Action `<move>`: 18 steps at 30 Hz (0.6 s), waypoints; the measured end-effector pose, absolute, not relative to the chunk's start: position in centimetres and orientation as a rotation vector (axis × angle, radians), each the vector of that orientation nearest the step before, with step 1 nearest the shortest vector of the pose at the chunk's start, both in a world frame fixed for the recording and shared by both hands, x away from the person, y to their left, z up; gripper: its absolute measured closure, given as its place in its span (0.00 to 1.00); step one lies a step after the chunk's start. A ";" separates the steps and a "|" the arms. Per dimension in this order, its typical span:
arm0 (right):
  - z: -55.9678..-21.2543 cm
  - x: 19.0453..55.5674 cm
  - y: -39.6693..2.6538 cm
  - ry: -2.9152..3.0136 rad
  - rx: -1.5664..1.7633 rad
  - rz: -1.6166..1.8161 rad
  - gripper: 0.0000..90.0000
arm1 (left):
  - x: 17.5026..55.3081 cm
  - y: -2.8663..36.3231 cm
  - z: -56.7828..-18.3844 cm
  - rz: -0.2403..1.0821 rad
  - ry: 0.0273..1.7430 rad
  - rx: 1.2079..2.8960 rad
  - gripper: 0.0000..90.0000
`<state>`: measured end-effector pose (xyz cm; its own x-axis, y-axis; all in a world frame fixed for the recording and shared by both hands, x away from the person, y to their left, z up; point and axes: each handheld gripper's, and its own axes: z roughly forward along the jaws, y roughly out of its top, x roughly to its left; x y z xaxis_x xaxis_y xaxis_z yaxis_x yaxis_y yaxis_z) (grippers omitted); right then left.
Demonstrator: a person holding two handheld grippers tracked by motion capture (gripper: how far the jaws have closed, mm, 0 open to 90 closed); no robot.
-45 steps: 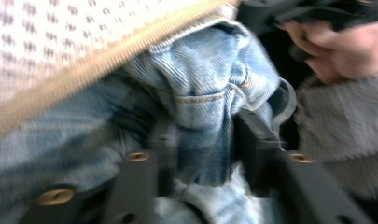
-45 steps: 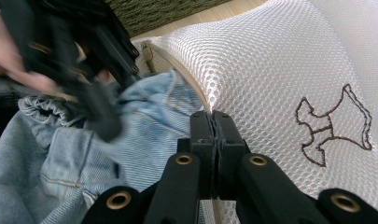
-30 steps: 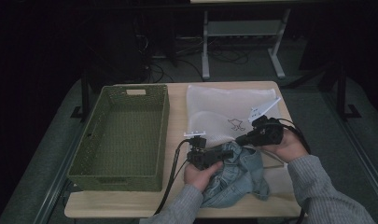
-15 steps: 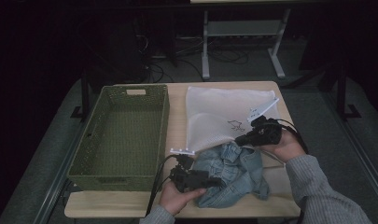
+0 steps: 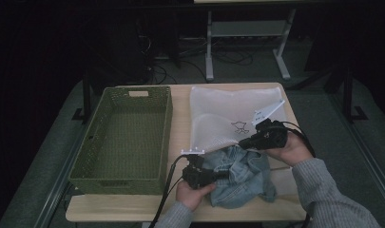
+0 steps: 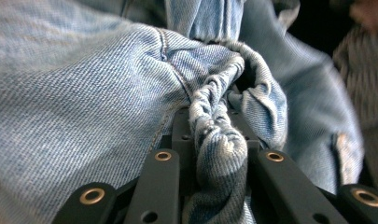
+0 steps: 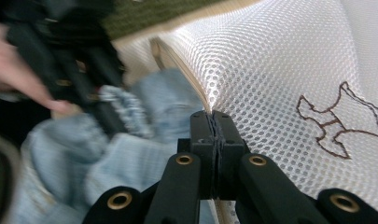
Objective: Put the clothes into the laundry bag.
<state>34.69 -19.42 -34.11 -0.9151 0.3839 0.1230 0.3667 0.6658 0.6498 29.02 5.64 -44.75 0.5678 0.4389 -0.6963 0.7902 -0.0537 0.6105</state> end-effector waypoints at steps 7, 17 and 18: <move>-32.8 33.8 -18.8 2.871 0.579 1.095 0.98 | 30.3 4.5 -44.9 -0.251 1.163 1.465 0.85; -36.4 34.7 -19.7 2.915 0.690 1.044 0.98 | 28.5 6.1 -43.2 -0.269 1.114 1.629 0.42; -36.4 34.7 -19.8 2.911 0.695 1.045 0.98 | 28.2 6.4 -43.0 -0.268 1.110 1.641 0.37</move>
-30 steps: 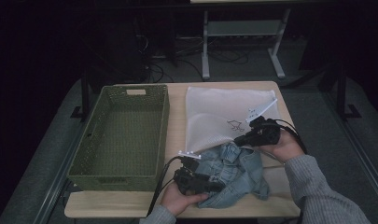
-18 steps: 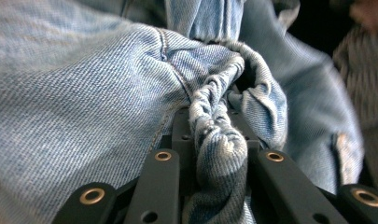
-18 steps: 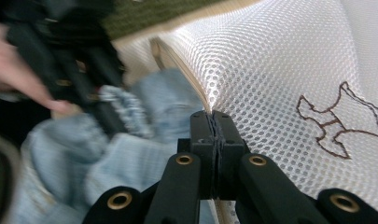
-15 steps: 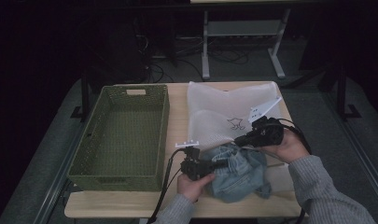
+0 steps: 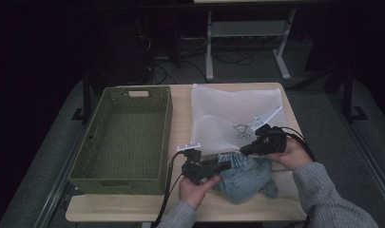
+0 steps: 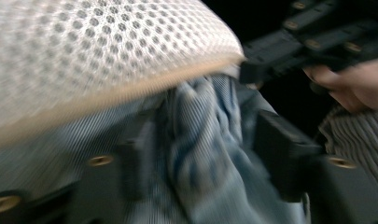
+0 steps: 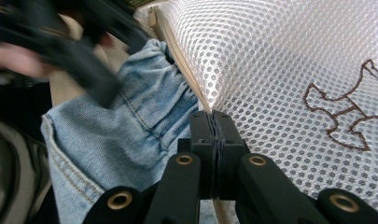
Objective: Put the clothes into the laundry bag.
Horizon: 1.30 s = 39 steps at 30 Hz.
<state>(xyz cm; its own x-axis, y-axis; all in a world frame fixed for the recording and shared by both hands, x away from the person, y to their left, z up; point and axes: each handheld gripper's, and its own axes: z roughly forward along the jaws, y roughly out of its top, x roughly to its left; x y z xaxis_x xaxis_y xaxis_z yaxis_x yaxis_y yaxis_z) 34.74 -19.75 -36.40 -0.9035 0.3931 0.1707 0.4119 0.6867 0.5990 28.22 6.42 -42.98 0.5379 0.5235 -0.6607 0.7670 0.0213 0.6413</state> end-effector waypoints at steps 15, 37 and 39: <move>-35.5 34.7 -19.2 -2.858 -0.655 -1.073 0.98 | 28.8 4.7 -45.4 -0.238 1.113 1.607 0.92; -37.4 35.3 -19.0 -2.837 -0.693 -1.002 0.98 | 25.1 7.0 -45.5 -0.483 1.160 1.675 0.30; -37.5 35.3 -18.9 -2.839 -0.691 -1.003 0.98 | 25.3 6.1 -46.1 -0.493 1.169 1.716 0.27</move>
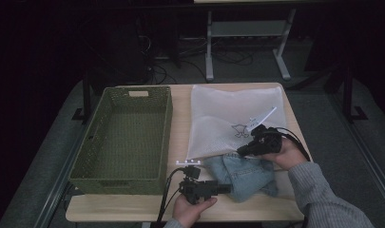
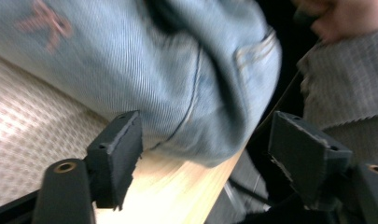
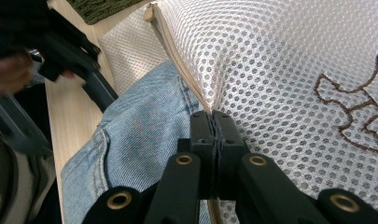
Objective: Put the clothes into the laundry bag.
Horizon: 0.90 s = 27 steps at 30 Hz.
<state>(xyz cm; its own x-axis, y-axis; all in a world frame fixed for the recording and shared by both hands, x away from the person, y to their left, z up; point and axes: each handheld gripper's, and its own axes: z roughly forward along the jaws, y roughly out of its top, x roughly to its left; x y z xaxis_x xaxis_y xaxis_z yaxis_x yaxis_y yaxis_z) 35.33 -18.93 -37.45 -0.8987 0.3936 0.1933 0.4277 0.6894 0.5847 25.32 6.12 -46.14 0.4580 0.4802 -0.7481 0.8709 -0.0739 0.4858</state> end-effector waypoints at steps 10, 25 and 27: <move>-37.6 35.0 -18.8 -2.841 -0.671 -1.017 0.98 | 27.2 3.0 -47.9 -0.373 1.154 1.690 0.78; -33.0 33.1 -19.3 -2.871 -0.605 -1.102 0.98 | 29.6 2.4 -46.8 -0.224 1.201 1.351 0.84; -34.3 33.4 -19.1 -2.860 -0.621 -1.062 0.98 | 29.6 2.3 -47.4 -0.222 1.224 1.364 0.83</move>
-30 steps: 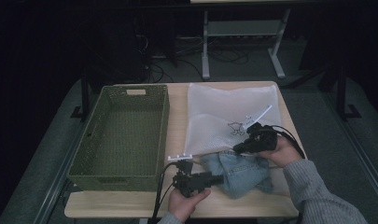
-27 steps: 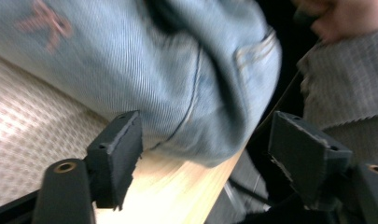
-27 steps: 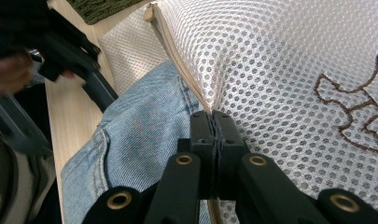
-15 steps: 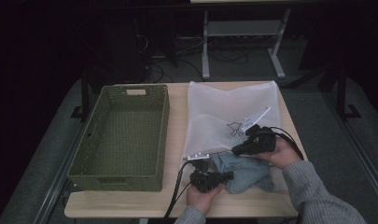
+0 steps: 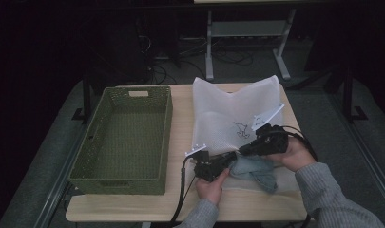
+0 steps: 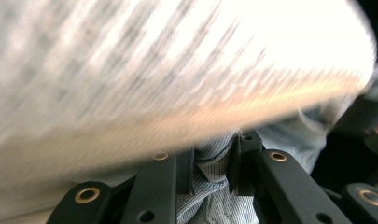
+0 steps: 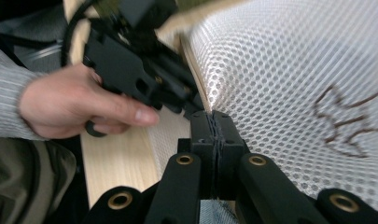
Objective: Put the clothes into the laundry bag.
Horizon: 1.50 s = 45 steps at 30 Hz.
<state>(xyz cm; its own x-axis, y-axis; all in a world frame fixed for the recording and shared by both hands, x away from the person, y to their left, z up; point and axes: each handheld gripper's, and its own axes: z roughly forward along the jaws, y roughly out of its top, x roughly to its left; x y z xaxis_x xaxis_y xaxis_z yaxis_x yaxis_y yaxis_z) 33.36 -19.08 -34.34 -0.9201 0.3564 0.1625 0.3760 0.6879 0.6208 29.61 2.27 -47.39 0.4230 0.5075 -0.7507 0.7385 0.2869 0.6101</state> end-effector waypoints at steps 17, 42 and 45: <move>-37.3 34.5 -18.7 -2.848 -0.654 -0.999 0.98 | 27.1 3.6 -48.1 -0.311 1.166 1.639 0.40; -33.9 32.6 -19.3 -2.857 -0.575 -1.117 0.98 | 28.6 1.3 -47.4 -0.260 1.164 1.434 0.89; -34.5 32.6 -19.4 -2.857 -0.588 -1.106 0.98 | 28.4 1.4 -47.8 -0.249 1.163 1.465 0.87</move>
